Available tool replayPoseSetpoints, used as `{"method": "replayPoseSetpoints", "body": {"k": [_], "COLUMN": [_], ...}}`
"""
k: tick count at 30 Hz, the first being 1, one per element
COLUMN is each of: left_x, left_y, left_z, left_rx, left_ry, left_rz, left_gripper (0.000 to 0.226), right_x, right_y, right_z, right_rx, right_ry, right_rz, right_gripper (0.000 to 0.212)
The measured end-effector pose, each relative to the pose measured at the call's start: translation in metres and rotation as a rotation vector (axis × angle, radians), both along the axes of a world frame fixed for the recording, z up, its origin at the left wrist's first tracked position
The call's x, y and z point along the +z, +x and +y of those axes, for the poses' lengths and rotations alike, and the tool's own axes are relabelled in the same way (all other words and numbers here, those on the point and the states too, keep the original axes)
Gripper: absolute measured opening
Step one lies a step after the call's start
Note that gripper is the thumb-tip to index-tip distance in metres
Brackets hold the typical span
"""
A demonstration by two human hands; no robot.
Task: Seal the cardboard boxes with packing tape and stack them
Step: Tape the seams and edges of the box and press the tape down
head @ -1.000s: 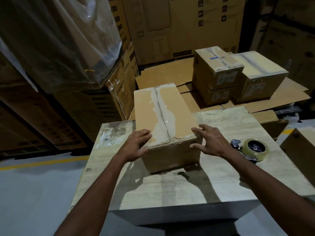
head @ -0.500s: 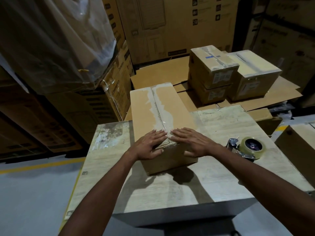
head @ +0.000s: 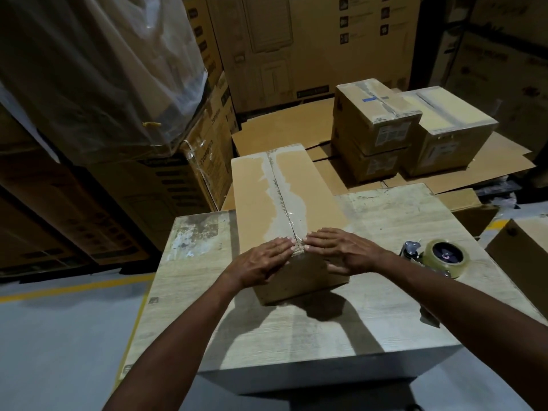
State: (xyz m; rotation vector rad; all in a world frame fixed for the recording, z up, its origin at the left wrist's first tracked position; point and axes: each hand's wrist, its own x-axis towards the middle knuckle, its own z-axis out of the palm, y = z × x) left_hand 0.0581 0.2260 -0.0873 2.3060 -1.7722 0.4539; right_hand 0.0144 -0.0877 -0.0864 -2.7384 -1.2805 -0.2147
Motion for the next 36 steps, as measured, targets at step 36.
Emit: {"method": "replayPoseSetpoints", "body": {"k": [36], "left_x": [0.014], "left_y": [-0.012], "left_z": [-0.012], "left_rx": [0.504], "left_ry": [-0.449], "left_rz": [0.649], "left_gripper": [0.021], "right_x": [-0.028], "right_y": [-0.014], "right_z": [0.062], "right_rx": [-0.572], "right_ry": [0.462], "right_rz": [-0.312], "right_gripper": [0.061]}}
